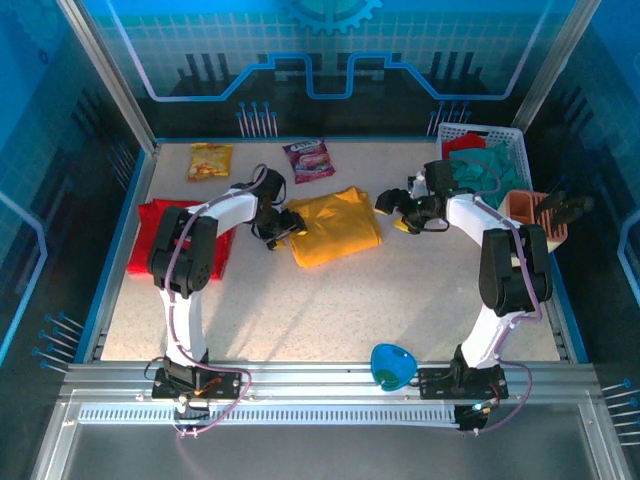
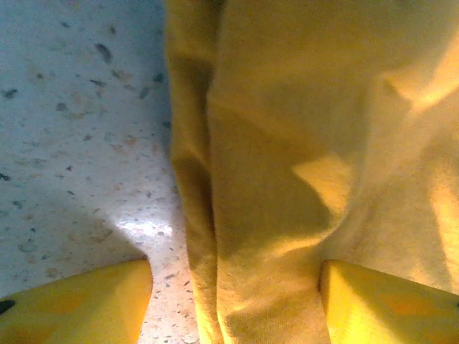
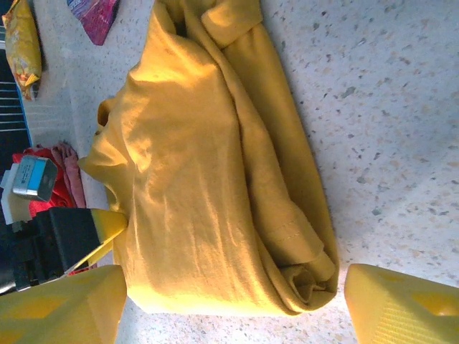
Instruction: Fold and stack the t-shirts
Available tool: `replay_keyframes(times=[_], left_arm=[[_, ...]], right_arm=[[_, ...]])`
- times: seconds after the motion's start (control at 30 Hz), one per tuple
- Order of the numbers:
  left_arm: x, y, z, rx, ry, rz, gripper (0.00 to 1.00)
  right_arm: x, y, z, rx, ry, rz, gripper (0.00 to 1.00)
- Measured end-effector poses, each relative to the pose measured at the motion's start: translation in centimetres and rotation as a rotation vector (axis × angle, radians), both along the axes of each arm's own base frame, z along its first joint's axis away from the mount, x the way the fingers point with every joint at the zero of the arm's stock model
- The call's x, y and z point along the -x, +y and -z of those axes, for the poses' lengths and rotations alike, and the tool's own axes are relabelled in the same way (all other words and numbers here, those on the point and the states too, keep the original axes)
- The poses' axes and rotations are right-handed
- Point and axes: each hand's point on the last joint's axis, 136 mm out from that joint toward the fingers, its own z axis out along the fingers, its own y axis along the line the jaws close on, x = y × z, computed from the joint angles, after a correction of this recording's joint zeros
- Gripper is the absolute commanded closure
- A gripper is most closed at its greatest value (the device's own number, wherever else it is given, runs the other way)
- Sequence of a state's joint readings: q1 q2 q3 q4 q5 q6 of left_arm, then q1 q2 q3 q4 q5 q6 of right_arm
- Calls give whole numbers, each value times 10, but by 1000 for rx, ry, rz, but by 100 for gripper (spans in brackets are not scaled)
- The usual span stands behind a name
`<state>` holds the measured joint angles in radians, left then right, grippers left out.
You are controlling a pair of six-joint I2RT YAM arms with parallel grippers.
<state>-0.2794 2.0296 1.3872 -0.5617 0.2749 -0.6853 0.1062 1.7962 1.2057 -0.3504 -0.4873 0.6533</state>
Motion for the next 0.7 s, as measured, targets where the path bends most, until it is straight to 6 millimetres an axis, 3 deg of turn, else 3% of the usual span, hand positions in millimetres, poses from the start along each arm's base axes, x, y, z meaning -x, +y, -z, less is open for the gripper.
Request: replay_keyframes(times=[0.4, 0.7], left_arm=[[-7, -5, 3, 44, 55, -73, 51], [-13, -11, 8, 47, 46, -77, 90]], right_arm=[[1, -1, 0, -15, 5, -1, 20], [4, -9, 5, -28, 24, 13, 21]])
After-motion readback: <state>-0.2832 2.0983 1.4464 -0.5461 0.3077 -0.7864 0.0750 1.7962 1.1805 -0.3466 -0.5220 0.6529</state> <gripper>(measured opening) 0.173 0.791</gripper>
